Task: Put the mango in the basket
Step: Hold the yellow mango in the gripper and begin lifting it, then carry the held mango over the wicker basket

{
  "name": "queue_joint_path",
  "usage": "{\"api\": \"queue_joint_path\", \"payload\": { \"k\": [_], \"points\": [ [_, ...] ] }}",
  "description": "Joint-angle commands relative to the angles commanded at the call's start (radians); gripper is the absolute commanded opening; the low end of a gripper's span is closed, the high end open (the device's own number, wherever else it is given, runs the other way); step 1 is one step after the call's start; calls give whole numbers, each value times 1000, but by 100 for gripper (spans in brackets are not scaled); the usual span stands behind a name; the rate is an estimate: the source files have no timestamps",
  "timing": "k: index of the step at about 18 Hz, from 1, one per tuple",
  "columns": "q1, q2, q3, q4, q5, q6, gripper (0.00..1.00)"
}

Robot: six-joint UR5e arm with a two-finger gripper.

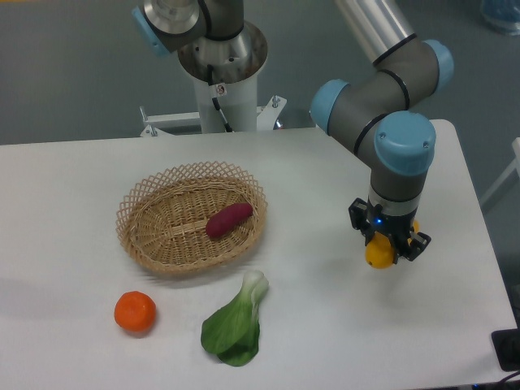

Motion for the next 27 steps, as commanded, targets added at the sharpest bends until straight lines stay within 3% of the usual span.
{"api": "queue_joint_path", "payload": {
  "k": [11,17,27],
  "points": [
    [-58,60,-138,9,-14,-6,54],
    [-166,106,-172,6,-12,-11,54],
    [-333,233,-278,9,-14,-25,54]
  ]
}}
